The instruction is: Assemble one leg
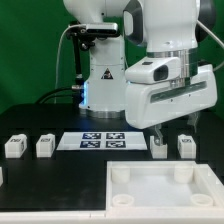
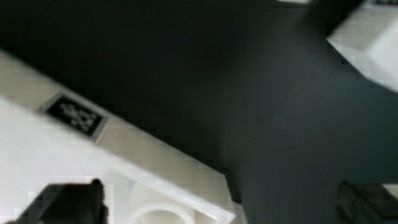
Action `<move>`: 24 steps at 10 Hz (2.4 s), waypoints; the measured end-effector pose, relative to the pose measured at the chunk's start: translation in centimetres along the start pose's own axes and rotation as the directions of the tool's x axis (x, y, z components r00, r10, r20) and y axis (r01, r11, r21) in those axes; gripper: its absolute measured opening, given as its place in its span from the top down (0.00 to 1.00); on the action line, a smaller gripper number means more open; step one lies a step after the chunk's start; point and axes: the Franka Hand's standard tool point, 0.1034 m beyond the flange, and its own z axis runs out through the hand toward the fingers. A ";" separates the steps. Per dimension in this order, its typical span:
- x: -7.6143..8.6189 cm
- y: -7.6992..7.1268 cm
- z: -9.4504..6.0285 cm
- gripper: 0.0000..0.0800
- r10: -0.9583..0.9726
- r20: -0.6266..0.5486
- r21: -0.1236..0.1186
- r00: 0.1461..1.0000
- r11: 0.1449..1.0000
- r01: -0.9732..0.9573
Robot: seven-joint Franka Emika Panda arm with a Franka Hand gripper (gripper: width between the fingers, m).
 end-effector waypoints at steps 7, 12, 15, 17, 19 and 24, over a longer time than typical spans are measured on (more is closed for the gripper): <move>-1.6 -4.0 2.0 0.19 0.434 0.064 0.015 0.899 0.900 -0.435; -3.2 -5.9 2.1 0.19 0.415 0.530 -0.049 0.739 0.885 -0.462; -2.7 -6.1 2.4 0.19 0.369 0.666 -0.050 0.648 0.889 -0.454; -2.7 -6.1 2.5 0.19 0.369 0.663 -0.049 0.651 0.890 -0.454; -3.4 -7.0 3.4 0.19 0.394 0.678 -0.079 0.620 0.878 -0.472; -4.6 -8.2 5.2 0.19 0.388 0.707 -0.091 0.592 0.879 -0.467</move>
Offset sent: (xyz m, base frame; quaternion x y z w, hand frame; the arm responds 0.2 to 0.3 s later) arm -0.0259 0.0181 -0.0236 -0.0594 -0.0013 0.3442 0.9370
